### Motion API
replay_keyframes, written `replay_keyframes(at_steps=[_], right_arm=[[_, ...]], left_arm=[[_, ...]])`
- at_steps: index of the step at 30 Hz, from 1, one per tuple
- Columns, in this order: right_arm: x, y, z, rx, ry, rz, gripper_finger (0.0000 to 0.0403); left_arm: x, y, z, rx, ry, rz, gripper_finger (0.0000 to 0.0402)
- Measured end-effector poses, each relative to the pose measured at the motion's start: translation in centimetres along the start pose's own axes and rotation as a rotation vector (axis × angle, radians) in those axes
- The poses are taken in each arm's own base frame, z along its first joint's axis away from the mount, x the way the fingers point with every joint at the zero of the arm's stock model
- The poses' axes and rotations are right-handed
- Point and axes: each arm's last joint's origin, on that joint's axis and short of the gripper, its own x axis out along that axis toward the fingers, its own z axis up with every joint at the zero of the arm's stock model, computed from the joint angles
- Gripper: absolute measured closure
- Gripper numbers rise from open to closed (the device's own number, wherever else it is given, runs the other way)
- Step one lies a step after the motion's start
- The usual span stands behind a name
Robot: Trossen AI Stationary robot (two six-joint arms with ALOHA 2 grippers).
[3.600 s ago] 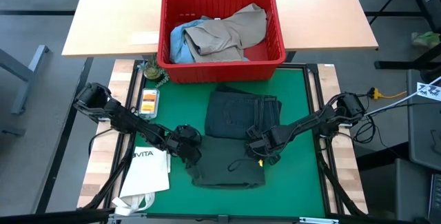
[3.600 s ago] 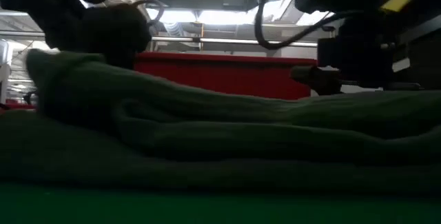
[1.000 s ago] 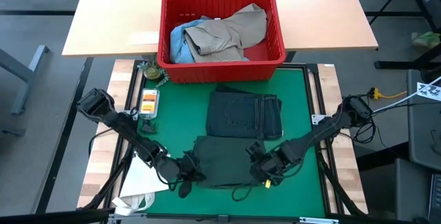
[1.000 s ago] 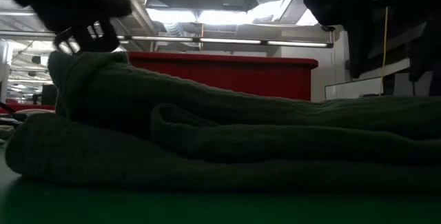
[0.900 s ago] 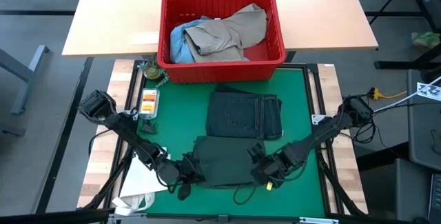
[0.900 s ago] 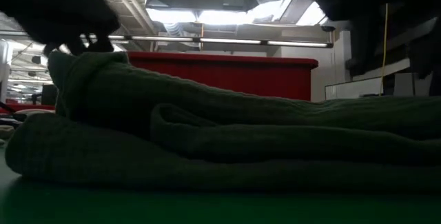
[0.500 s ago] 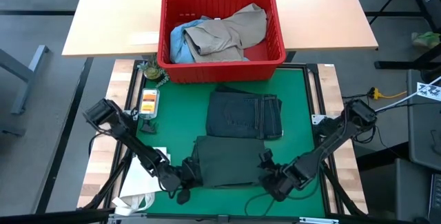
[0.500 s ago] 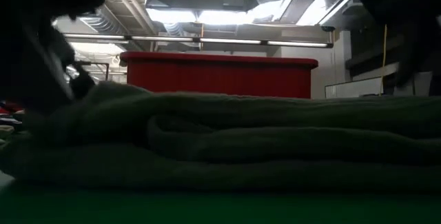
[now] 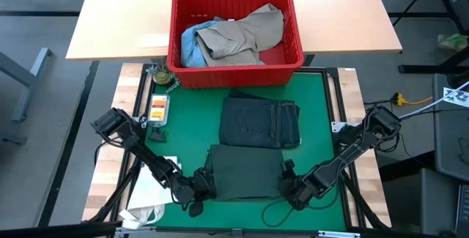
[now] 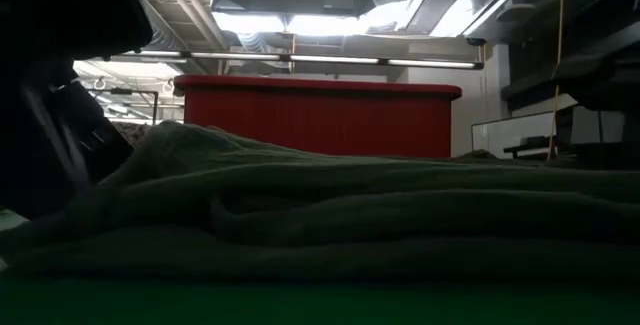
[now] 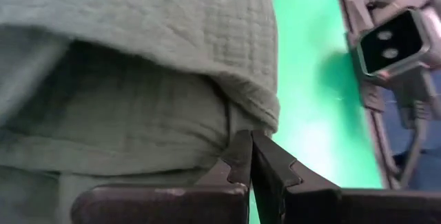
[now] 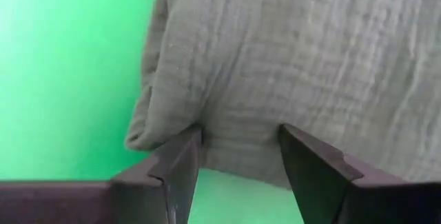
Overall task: Fold Laundry from Bin
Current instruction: Fold the green shirt, then stack the green shirt on top of the dark blue pants
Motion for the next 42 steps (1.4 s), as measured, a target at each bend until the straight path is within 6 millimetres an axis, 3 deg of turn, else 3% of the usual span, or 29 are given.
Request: replay_keyframes(at_steps=[7,12,21,24,28,34,38,42], right_arm=[[-2.4,0.4,2.6,-0.05,-0.009,0.043,0.0201],[-5.0,0.1,4.1,-0.093,0.043,0.015,0.0201],[-9.0,-0.6,5.7,-0.113,0.081,-0.057,0.0201],[-9.8,-1.0,5.1,-0.117,0.113,-0.056,0.0201],[-11.8,-1.9,4.2,-0.122,0.127,-0.067,0.0201],[-14.5,-3.8,1.3,-0.062,0.115,-0.119,0.0201],[-13.9,-4.9,-2.2,0.101,0.023,-0.108,0.0201],[-11.5,-5.5,-5.9,0.345,-0.121,-0.031,0.0201]], left_arm=[[-0.6,-0.8,2.0,-0.109,-0.007,-0.17,0.0381],[-1.3,-1.2,4.0,-0.15,-0.087,-0.267,0.032],[-1.3,0.5,6.7,-0.34,-0.105,-0.273,0.0214],[-1.0,1.7,7.8,-0.454,-0.078,-0.284,0.0211],[-1.4,2.6,9.3,-0.437,0.027,-0.434,0.0224],[-3.3,3.7,11.5,-0.47,-0.021,-0.434,0.0235],[-6.0,5.0,11.2,-0.49,-0.053,-0.34,0.0236],[-9.3,7.1,9.2,-0.543,-0.101,-0.176,0.0236]])
